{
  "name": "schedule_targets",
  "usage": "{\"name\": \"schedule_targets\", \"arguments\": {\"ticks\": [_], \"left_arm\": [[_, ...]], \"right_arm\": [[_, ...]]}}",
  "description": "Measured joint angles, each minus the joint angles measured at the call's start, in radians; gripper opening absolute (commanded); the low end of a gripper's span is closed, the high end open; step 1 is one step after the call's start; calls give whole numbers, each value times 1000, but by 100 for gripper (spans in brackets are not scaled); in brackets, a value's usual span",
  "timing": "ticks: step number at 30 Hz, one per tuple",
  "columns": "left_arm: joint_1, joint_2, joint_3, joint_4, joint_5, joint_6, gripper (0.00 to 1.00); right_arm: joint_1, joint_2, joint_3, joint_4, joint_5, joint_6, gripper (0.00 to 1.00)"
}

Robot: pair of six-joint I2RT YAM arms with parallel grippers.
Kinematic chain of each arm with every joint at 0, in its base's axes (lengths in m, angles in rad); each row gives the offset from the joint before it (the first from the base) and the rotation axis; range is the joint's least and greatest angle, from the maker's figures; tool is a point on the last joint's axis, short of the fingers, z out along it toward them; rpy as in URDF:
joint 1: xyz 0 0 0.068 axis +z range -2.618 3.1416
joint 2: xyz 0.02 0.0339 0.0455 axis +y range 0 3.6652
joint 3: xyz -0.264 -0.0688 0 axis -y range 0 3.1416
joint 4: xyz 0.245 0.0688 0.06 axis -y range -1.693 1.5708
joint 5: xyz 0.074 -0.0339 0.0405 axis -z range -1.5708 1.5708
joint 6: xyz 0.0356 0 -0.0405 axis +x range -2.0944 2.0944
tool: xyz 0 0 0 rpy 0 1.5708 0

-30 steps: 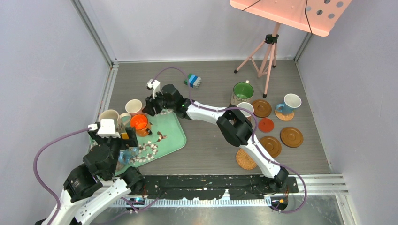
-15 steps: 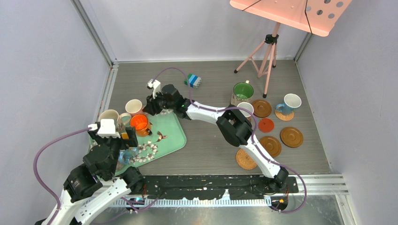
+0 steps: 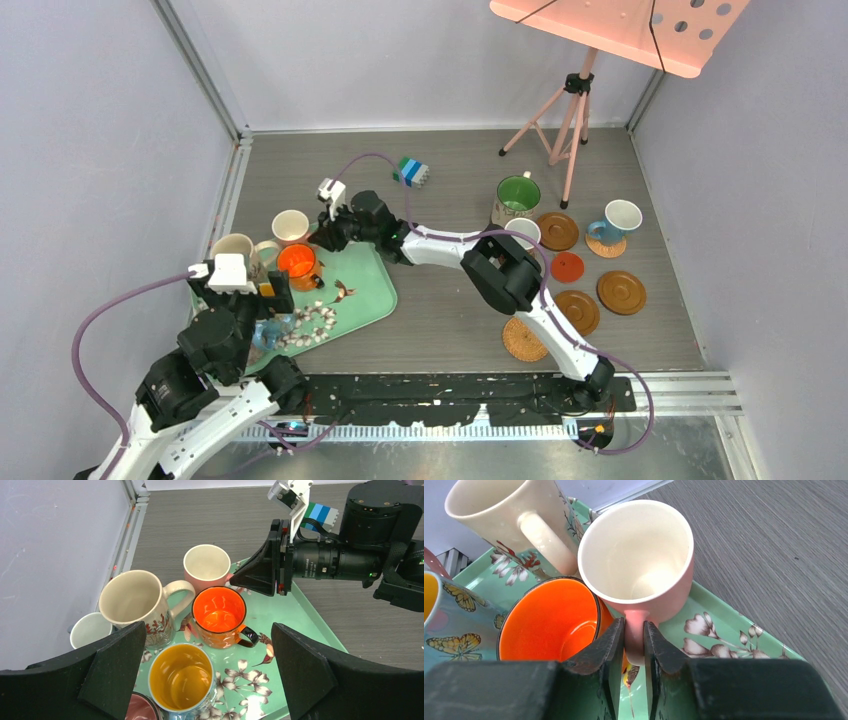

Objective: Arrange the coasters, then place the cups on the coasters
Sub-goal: Pick up the cup from the tray.

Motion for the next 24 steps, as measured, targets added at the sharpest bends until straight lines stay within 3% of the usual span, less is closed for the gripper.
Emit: {"name": "schedule_targets", "arguments": {"ticks": [3, 10, 24], "left_arm": [[0, 6, 0, 0, 0, 0, 99], [0, 26, 0, 0, 0, 0, 99], [0, 29, 0, 0, 0, 0, 99]], "right_arm": [[0, -23, -57, 42, 5, -10, 6], [-5, -141, -230, 82, 34, -54, 5], [-11, -401, -529, 14, 82, -116, 5]]}}
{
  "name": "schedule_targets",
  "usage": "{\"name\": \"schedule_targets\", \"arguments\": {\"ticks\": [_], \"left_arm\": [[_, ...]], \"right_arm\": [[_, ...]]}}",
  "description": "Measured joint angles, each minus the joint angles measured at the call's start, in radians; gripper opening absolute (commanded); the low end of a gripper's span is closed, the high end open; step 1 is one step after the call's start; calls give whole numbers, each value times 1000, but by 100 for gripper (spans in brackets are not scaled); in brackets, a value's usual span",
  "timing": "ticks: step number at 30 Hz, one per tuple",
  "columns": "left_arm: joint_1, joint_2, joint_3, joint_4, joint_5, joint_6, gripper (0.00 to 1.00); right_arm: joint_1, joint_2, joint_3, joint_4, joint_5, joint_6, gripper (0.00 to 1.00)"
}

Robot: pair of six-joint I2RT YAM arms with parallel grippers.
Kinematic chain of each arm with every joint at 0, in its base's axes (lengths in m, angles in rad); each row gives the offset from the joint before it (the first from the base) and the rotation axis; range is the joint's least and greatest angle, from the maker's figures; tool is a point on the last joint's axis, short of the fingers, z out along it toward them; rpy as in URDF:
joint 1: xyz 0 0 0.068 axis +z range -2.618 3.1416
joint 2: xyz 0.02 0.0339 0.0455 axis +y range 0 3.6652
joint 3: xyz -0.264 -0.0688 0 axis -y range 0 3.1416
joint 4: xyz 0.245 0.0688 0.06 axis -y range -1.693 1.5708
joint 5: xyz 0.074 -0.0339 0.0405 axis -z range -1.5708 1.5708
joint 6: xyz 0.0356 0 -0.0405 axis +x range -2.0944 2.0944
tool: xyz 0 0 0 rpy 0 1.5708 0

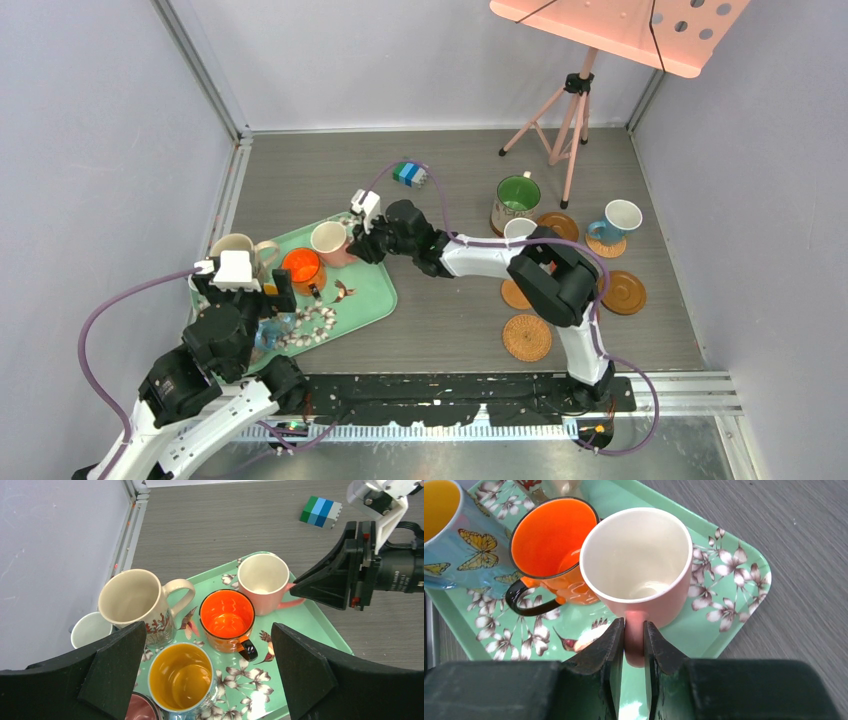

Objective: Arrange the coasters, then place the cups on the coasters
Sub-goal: Pick up the cup from the tray.

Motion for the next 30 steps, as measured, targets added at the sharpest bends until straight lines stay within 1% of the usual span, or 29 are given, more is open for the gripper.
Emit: {"name": "schedule_targets", "arguments": {"ticks": [5, 7, 8, 13, 14, 15, 17, 19, 25, 30], "left_arm": [[0, 0, 0, 0, 0, 0, 99], [0, 0, 0, 0, 0, 0, 99], [0, 0, 0, 0, 0, 0, 99], [0, 0, 0, 0, 0, 0, 99], [0, 0, 0, 0, 0, 0, 99], [0, 0, 0, 0, 0, 0, 99], [0, 0, 0, 0, 1, 0, 99], [0, 0, 0, 0, 1, 0, 99], [0, 0, 0, 0, 3, 0, 99], [0, 0, 0, 0, 11, 0, 99]], "right_arm": [[3, -65, -58, -48, 14, 2, 7], [5, -86, -72, -66, 24, 6, 16], [6, -97, -77, -77, 30, 11, 23], [7, -116, -78, -137, 59, 46, 39], [7, -116, -76, -150, 66, 57, 46], [7, -116, -71, -171, 74, 67, 51], [7, -116, -61, -203, 93, 96, 54], [8, -126, -53, -234, 119, 135, 55], [9, -147, 35, -338, 201, 233, 56], [9, -143, 111, -391, 254, 276, 56]]}}
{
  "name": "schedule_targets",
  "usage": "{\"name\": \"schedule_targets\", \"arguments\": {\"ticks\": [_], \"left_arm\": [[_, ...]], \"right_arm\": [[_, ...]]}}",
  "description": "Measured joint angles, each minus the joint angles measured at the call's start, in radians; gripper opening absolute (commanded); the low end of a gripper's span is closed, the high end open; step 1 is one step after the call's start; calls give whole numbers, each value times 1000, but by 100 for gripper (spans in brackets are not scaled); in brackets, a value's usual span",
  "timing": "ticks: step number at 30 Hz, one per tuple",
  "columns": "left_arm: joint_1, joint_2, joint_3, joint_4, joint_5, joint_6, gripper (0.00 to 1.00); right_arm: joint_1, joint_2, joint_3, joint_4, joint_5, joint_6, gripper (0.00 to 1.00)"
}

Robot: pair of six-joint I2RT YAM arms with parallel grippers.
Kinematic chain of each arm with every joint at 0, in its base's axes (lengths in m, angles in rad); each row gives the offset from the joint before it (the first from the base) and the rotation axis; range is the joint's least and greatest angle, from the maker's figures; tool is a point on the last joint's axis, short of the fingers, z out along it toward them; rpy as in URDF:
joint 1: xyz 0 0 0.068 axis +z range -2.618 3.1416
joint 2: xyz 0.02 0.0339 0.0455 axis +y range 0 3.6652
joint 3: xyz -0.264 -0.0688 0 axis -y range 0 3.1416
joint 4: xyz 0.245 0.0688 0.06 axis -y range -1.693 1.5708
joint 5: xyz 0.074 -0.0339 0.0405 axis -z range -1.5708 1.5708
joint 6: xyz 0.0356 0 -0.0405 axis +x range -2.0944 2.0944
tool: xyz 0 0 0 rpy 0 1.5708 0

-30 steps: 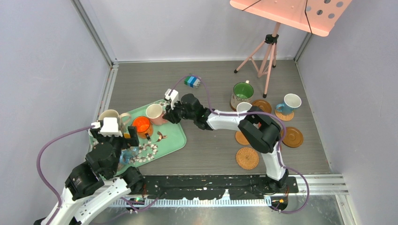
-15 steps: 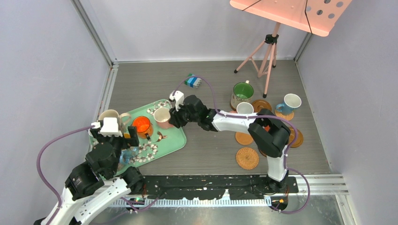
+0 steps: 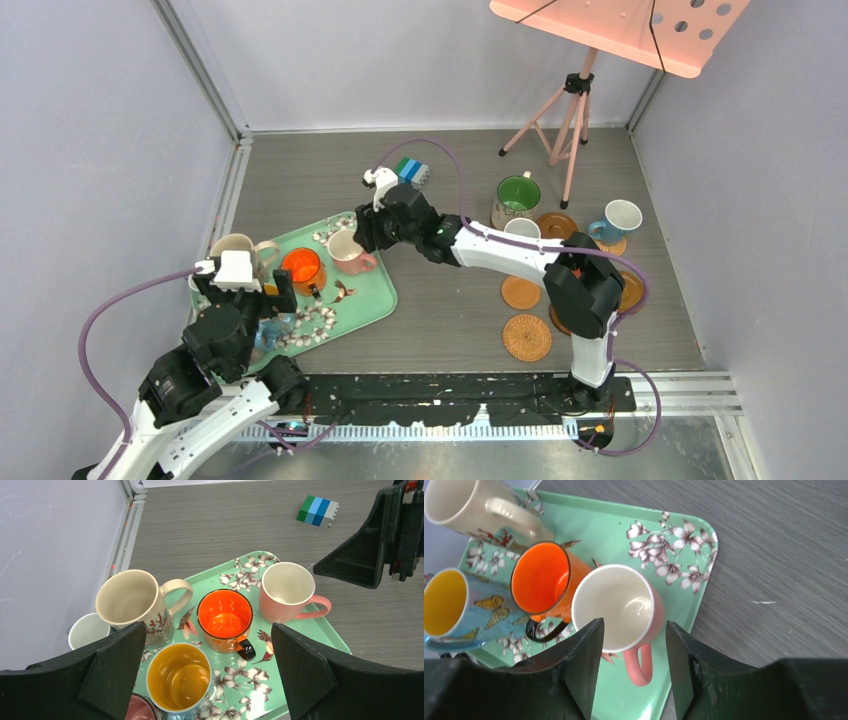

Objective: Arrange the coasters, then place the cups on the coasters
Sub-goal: Pick up the cup from the tray.

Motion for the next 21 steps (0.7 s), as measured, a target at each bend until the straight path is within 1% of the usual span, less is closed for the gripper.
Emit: {"name": "schedule_targets", "arguments": {"ticks": [5, 9, 11, 12, 15, 17, 18, 21], "left_arm": [[0, 0, 0, 0, 3, 0, 99], [0, -8, 0, 0, 8, 0, 99], [0, -14, 0, 0, 8, 0, 99], [0, -17, 0, 0, 8, 0, 99], [0, -20, 0, 0, 8, 0, 99], [0, -20, 0, 0, 9, 0, 99], [0, -20, 0, 0, 9, 0, 99], [0, -20, 0, 0, 9, 0, 99]], "right_arm": [[0, 70, 109, -75, 48, 24, 54], [0, 129, 170, -141, 72, 37, 49], [0, 156, 198, -180, 80, 41, 45], [0, 166, 208, -192, 81, 42, 40], [0, 187, 230, -222, 81, 45, 33], [2, 189, 240, -234, 81, 46, 24], [3, 189, 246, -241, 81, 48, 22], [4, 189, 269, -255, 82, 45, 13]]}}
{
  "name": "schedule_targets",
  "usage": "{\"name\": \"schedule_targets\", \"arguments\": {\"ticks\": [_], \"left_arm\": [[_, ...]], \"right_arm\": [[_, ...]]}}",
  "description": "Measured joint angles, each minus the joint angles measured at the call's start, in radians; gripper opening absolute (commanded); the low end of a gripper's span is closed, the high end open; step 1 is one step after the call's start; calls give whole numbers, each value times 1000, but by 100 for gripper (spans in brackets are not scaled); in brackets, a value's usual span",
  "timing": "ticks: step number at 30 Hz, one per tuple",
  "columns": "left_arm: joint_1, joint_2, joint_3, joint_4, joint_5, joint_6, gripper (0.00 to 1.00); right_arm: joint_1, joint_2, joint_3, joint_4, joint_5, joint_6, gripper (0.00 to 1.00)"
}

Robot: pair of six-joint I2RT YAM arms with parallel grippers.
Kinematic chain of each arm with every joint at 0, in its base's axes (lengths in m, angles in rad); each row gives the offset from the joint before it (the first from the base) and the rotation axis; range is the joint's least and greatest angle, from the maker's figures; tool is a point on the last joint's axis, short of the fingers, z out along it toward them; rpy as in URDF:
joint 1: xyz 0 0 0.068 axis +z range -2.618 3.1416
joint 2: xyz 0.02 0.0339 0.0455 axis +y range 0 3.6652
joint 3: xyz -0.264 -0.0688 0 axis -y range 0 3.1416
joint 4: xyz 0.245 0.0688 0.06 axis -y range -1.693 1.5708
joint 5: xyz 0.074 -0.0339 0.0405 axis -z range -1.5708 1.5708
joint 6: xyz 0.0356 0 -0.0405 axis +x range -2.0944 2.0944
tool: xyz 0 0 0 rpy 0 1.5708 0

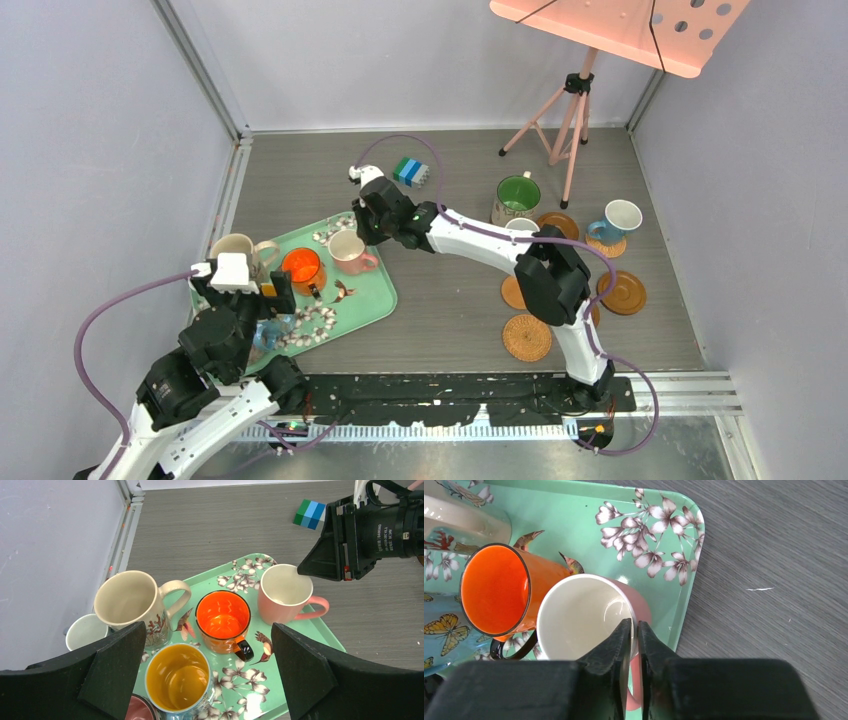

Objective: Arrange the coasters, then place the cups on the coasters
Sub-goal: Pick up the cup from the tray.

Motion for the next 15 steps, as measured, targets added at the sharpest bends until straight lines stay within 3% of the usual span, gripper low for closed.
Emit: {"name": "schedule_targets", "arguments": {"ticks": [5, 10, 15], "left_arm": [[0, -9, 0, 0, 0, 0, 99], [0, -12, 0, 0, 0, 0, 99], [0, -12, 0, 0, 0, 0, 99]], "right_arm": [[0, 0, 37, -36, 2, -2, 11], [1, 0, 49, -59, 2, 2, 31], [5, 14, 73, -95, 2, 2, 33]]}}
